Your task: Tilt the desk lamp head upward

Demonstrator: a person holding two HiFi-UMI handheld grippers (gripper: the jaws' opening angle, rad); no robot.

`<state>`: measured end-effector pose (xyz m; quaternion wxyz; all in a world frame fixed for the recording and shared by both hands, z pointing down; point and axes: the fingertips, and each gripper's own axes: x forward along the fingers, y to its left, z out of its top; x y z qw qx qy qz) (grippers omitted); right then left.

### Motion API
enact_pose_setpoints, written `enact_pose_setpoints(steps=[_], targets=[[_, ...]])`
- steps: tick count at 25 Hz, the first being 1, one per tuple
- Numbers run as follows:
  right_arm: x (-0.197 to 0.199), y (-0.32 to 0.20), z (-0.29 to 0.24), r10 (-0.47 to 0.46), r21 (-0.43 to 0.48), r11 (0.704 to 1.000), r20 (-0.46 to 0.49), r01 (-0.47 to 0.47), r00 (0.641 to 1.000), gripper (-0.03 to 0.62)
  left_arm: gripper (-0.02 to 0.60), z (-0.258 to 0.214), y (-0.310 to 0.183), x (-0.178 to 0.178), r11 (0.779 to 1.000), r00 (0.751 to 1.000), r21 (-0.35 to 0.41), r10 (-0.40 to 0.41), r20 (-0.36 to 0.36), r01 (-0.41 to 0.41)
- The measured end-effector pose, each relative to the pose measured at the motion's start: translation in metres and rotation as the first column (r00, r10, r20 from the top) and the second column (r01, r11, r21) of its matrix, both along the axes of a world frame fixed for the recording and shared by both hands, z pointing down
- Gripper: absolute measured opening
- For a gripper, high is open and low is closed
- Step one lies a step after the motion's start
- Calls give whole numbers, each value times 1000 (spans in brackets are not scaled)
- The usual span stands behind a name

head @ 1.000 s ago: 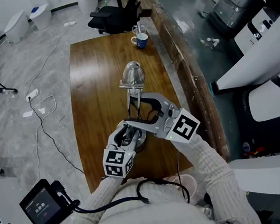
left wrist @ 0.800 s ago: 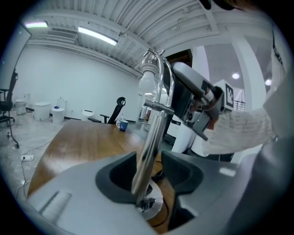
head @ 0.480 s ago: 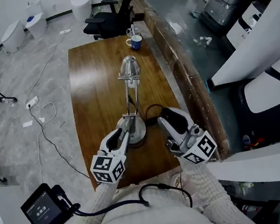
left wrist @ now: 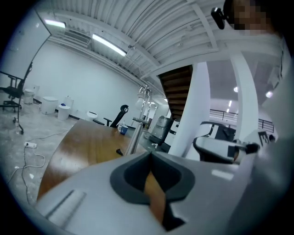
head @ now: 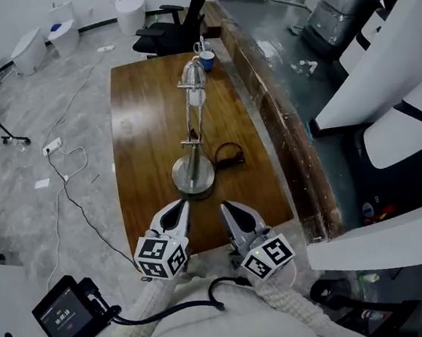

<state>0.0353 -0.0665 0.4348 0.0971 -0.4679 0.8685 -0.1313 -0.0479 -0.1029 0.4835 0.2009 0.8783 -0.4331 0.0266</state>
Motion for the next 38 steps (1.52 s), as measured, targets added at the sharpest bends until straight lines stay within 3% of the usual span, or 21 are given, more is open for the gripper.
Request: enact_pose_setpoints(steps=[6,13,38], targets=[[-12,45,23,-23,-89,996,-134,11,991,0,8,-3,51,4,998,994,25,-58,93,56],[-21,73,22,1,-99,995,-244,-26,970,0,8,-9,87,9,998,992,21,-57,109,55],[-26,98,27,87,-96,987,-342,-127,935,-2,8,-2,118,-1,1000,993,-7,18,115,-18]])
